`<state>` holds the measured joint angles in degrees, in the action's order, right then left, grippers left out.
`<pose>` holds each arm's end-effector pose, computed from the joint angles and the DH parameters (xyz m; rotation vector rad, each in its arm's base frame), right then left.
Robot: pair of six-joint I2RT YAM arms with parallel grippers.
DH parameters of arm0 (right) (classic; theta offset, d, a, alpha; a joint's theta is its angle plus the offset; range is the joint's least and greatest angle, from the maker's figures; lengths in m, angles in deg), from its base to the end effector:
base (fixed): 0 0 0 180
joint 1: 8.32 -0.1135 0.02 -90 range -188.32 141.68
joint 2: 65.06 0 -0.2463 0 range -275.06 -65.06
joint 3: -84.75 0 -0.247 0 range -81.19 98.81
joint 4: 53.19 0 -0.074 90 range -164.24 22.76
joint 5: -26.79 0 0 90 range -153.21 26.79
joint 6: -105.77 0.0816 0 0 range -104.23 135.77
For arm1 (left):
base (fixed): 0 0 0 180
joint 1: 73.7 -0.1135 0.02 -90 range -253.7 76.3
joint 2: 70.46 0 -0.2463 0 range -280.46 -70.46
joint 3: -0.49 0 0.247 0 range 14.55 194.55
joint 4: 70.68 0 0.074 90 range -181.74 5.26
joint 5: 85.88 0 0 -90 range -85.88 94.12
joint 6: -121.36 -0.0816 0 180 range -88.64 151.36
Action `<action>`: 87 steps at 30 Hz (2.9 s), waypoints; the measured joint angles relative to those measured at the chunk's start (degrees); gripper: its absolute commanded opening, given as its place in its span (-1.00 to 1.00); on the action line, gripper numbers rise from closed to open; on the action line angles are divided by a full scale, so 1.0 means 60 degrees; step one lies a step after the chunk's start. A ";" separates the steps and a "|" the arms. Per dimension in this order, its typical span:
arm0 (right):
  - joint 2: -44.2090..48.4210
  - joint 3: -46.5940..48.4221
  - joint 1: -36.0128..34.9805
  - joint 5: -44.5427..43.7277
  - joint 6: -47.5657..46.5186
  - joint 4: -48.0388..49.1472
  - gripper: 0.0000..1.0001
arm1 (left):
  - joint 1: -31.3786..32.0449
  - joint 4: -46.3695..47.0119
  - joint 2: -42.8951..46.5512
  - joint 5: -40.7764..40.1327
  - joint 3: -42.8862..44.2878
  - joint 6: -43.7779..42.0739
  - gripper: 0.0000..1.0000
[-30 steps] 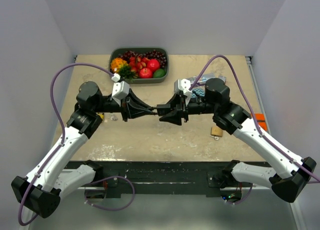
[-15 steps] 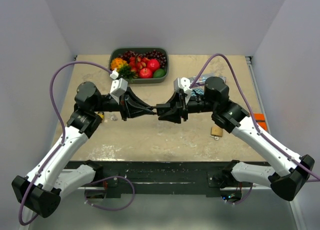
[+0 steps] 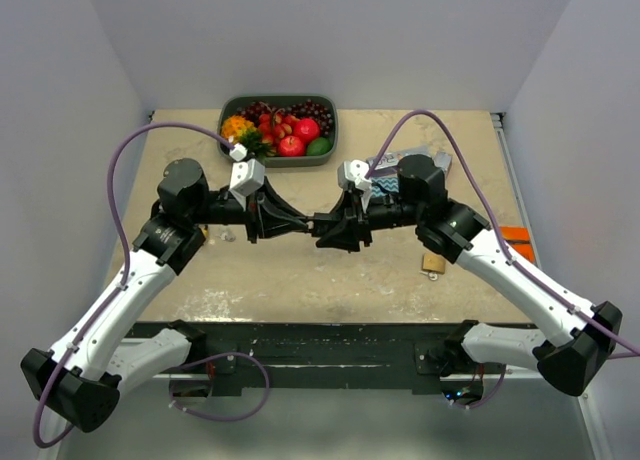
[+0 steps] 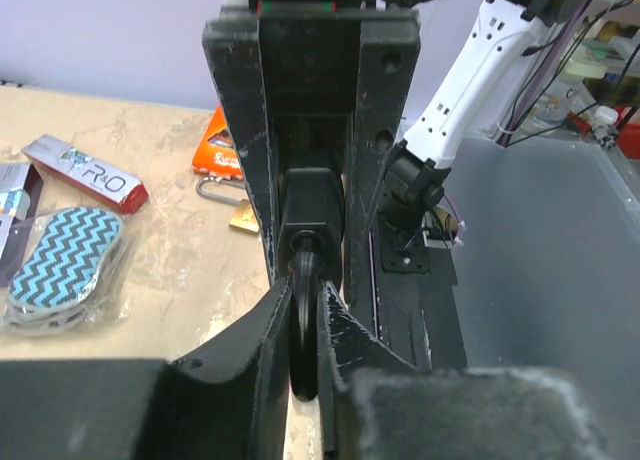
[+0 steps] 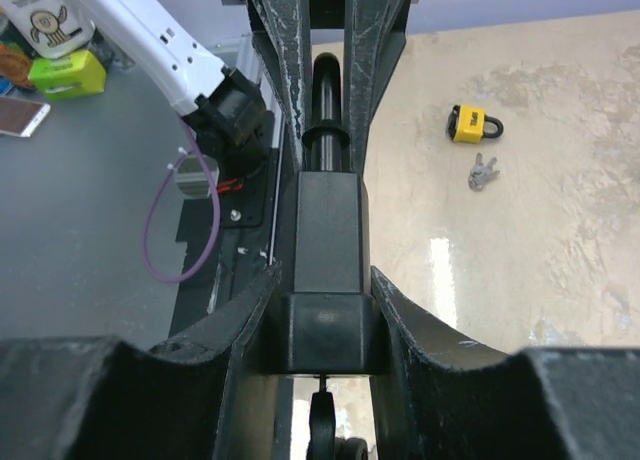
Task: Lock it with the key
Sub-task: Lock the lock.
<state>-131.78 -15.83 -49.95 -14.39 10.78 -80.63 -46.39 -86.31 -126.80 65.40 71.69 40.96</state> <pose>0.1738 0.2367 0.3616 -1.2932 1.4066 1.2141 0.1764 -0.1716 0.3803 1.1034 1.3550 -1.3189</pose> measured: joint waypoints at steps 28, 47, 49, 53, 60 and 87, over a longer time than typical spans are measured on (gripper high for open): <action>0.0055 -0.0346 0.0022 0.0073 0.0506 0.0280 -1.00 | -0.0550 -0.2965 0.0346 0.0149 0.0109 -0.3271 -0.55; 0.0069 -0.0346 0.0022 0.0095 0.0313 0.0171 -1.00 | -0.0550 -0.3180 0.0346 0.0335 0.0033 -0.3388 -1.00; 0.0069 -0.0350 0.0044 0.0135 0.0306 0.0186 -1.00 | -0.0484 -0.2739 0.0357 0.0339 -0.0175 -0.2976 -1.00; 0.0066 -0.0350 0.0171 0.0324 0.0302 0.0051 -1.00 | -0.0084 -0.2065 0.0346 0.0015 -0.0426 -0.2200 -1.00; 0.0149 -0.0350 0.0219 0.0492 0.0240 0.0091 -1.00 | 0.0270 -0.0586 0.0193 0.0015 -0.0816 -0.0375 -1.00; 0.0379 -0.0656 -0.0029 0.0834 0.1581 0.0933 -1.00 | 0.0335 0.3461 -0.0692 0.1880 -0.1366 0.2769 -1.00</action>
<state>-129.51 -19.76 -50.12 -9.39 20.27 -75.04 -44.38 -65.54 -130.95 76.68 63.50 57.58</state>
